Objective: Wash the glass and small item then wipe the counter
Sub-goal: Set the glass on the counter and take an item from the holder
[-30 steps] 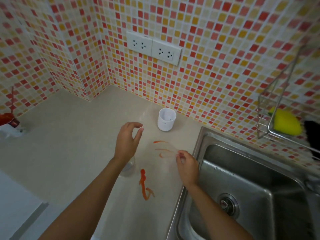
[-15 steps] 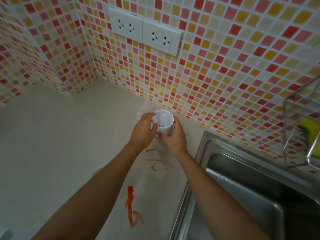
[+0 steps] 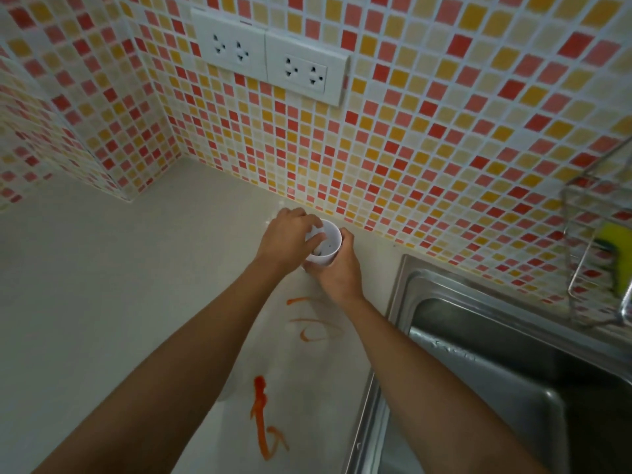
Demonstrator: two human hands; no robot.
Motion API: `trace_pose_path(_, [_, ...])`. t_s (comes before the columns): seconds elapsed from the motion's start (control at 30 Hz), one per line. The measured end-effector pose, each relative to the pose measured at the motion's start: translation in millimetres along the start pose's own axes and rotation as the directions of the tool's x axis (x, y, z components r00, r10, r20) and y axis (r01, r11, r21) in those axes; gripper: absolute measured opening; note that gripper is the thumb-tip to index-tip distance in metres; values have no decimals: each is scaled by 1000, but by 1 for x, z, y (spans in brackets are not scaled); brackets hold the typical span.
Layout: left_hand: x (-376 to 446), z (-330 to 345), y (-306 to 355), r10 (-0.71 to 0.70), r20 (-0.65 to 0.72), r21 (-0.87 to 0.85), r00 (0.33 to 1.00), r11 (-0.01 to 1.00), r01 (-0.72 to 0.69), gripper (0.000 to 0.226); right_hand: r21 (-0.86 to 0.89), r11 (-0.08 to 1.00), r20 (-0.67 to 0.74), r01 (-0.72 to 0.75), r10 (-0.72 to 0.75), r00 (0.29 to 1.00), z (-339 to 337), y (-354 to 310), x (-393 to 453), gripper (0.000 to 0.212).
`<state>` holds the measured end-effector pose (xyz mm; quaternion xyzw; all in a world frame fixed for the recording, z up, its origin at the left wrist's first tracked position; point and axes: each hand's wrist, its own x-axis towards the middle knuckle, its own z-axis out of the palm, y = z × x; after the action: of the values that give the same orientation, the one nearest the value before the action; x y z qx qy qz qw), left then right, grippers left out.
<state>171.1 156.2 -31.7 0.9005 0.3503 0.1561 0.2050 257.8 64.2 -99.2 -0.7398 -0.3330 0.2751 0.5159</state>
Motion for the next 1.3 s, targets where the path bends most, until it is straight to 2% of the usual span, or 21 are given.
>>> trace_pose_path(0.3, [16, -17, 13, -18, 75, 8, 997, 1000, 18, 29, -66, 997, -35, -33, 31, 999, 4, -2, 1, 89])
trace_pose_path(0.8, [1, -8, 11, -13, 42, 33, 999, 999, 12, 31, -163, 986, -64, -42, 32, 997, 10, 1, -2, 95])
trace_pose_path(0.87, [-1, -10, 10, -1, 16, 35, 1000, 999, 0, 29, -159, 987, -61, -35, 25, 998, 10, -2, -3, 92])
trace_pose_path(0.97, [9, -24, 11, 51, -134, -26, 990, 998, -55, 23, -118, 993, -75, -3, -6, 997, 7, -6, -3, 79])
trace_pose_path(1.03, [17, -35, 12, 34, -140, -101, 990, 994, -48, 21, -101, 995, -74, 21, -29, 997, 6, -6, -4, 78])
trace_pose_path(1.17, [8, -50, 8, -36, -151, -193, 988, 981, 6, 22, -100, 995, 7, 8, -7, 1000, 1, -7, -6, 91])
trace_pose_path(1.23, [-6, -52, 4, -60, -176, -212, 983, 977, 22, 21, -116, 993, 99, -8, 20, 995, -6, -2, -7, 110])
trace_pose_path(1.3, [-20, -55, 2, -79, -209, -249, 975, 968, 25, 20, -173, 985, 127, -27, 50, 991, -15, -3, -12, 126])
